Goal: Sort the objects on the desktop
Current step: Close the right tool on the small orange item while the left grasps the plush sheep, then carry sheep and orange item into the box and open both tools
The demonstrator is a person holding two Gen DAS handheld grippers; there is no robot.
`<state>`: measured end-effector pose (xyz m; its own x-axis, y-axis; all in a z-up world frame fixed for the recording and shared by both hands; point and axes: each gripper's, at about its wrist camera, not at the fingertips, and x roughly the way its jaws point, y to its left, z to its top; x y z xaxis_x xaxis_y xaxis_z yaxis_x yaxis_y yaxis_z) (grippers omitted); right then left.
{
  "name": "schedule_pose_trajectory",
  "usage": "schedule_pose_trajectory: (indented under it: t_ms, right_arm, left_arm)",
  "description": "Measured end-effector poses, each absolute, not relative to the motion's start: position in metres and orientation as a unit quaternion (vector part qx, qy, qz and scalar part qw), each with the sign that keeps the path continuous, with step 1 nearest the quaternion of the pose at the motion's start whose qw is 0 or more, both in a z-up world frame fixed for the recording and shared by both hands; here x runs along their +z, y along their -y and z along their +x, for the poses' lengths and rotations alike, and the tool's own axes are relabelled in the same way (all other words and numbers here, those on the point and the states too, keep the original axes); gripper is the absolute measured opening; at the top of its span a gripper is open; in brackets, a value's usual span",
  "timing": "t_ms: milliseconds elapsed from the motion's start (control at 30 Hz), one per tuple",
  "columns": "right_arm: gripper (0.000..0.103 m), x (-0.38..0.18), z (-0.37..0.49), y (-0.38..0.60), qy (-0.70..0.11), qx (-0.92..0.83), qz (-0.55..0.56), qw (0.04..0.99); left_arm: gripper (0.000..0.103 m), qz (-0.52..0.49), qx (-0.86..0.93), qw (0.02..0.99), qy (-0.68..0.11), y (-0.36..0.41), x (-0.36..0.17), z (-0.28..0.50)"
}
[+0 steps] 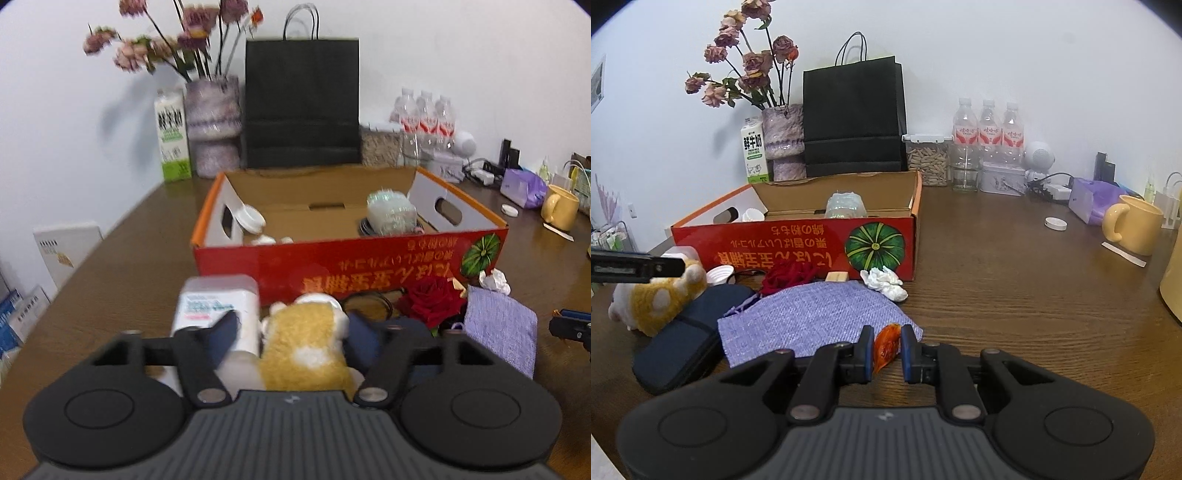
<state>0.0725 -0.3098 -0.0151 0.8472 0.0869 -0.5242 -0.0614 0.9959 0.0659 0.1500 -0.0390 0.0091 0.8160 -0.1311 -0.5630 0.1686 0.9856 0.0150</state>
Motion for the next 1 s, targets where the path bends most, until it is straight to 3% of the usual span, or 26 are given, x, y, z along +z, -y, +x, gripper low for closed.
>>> schedule_pose_trajectory:
  t_ms: [33,67,500,1000]
  right_arm:
    - [0.014,-0.015,0.073,0.310,-0.274,0.039,0.024,0.961]
    - [0.014,-0.016,0.073,0.311,-0.275,0.039,0.025,0.960]
    - [0.014,-0.018,0.076,0.311,-0.274,0.055,0.030,0.960]
    - [0.014,-0.004,0.070,0.308,-0.254,0.061,0.025,0.965]
  left_arm:
    - [0.047,0.028,-0.082,0.949,-0.302,0.038,0.006,0.152]
    - [0.044,0.024,-0.086,0.947,-0.310,0.038,0.004,0.154]
    - [0.053,0.030,-0.086,0.932,-0.350,0.041,-0.002,0.171]
    - [0.045,0.013,-0.067,0.951,-0.301,0.036,0.013,0.153]
